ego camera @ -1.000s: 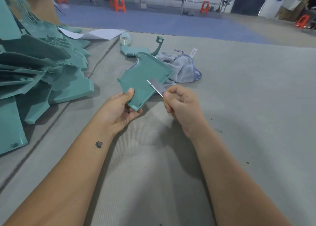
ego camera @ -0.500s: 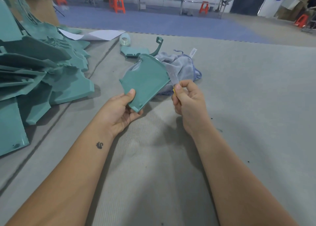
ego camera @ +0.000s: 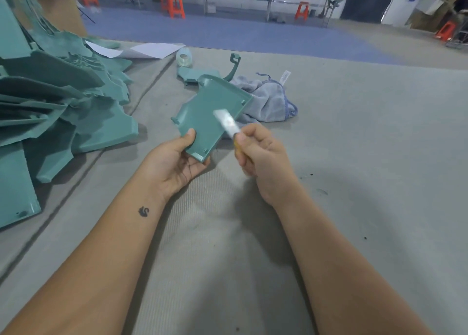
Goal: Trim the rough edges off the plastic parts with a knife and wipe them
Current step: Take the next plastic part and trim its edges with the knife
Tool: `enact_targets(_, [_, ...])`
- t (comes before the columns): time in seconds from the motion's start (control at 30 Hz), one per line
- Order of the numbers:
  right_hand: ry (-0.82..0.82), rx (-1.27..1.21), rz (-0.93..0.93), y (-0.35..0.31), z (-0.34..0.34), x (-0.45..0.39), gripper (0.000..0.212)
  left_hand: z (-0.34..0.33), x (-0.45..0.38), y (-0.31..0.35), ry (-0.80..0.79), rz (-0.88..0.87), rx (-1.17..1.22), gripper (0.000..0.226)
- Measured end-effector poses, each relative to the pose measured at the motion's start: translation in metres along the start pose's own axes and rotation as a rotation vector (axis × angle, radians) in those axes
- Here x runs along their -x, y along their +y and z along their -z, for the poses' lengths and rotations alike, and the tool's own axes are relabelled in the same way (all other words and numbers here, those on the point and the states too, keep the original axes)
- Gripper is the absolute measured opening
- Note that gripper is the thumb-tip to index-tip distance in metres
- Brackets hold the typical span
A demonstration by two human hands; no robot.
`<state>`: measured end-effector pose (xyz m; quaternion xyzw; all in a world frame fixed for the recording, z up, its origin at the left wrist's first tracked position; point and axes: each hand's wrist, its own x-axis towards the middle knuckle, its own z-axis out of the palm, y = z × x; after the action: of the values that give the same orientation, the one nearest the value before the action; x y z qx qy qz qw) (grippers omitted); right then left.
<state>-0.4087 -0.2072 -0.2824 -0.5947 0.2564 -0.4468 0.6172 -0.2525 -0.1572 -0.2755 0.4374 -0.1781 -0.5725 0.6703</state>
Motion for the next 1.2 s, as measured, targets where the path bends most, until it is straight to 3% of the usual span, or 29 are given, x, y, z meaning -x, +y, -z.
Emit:
enact_targets(0.07, [0.08, -0.07, 0.021, -0.002, 0.005, -0.004, 0.022, 0.0, 0.0, 0.0, 0.007, 0.001, -0.023, 0.013])
enact_targets(0.17, [0.115, 0.029, 0.022, 0.001, 0.007, -0.006, 0.026, -0.001, 0.0, -0.001, 0.009, -0.001, -0.032, 0.013])
enact_targets(0.43, [-0.022, 0.281, 0.046, 0.003, -0.001, 0.003, 0.024, 0.001, 0.0, 0.003, -0.007, 0.036, 0.004, 0.017])
enact_targets(0.8, [-0.231, 0.31, 0.024, 0.001, -0.004, 0.008, 0.022, 0.004, 0.001, 0.007, -0.036, 0.068, 0.154, 0.022])
enact_targets(0.93, [-0.02, 0.011, 0.022, -0.002, 0.004, 0.003, 0.017, 0.004, 0.002, 0.007, -0.039, 0.069, 0.109, 0.019])
enact_targets(1.0, [0.071, 0.028, 0.031, -0.001, 0.006, -0.001, 0.018, 0.003, 0.002, 0.007, -0.03, 0.067, 0.089, 0.019])
enact_targets(1.2, [0.031, 0.17, 0.025, 0.005, 0.004, -0.003, 0.024, 0.004, 0.002, 0.006, -0.042, 0.063, 0.099, 0.02])
